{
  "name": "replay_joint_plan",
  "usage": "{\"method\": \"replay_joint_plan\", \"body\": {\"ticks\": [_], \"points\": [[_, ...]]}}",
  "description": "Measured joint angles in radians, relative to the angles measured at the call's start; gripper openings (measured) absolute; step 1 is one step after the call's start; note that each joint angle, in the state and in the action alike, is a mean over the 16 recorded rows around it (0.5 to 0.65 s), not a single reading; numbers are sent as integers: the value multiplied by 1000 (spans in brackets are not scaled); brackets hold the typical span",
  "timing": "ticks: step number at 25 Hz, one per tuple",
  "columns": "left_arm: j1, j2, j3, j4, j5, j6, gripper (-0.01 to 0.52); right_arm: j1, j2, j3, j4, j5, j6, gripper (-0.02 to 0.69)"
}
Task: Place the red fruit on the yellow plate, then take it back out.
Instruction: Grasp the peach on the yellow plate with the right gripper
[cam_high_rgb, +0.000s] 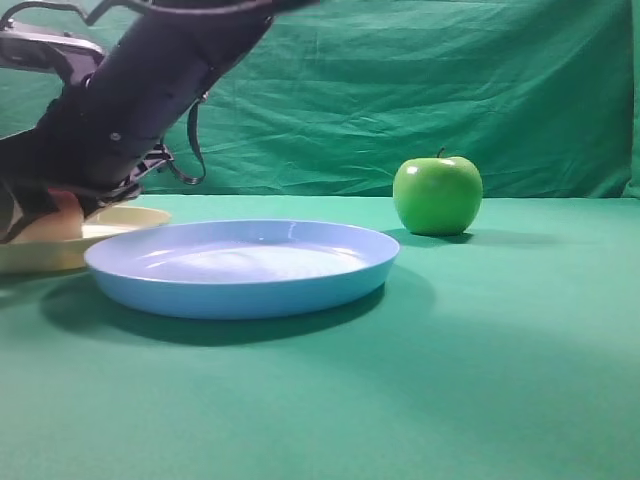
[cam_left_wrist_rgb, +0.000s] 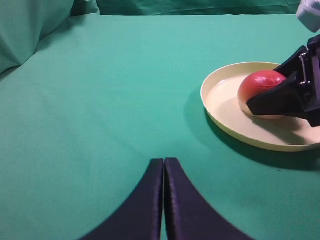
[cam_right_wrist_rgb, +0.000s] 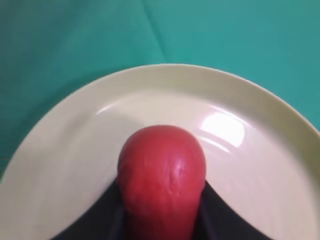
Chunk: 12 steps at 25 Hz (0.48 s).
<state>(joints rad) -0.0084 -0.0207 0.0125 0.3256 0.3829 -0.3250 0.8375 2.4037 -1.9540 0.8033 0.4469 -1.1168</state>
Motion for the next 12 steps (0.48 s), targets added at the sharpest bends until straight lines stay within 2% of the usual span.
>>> {"method": "replay_joint_plan", "body": {"ticks": [12], "points": [[0,0,0,0,0,0,0,-101,-216,0,-86,235,254,199]]}}
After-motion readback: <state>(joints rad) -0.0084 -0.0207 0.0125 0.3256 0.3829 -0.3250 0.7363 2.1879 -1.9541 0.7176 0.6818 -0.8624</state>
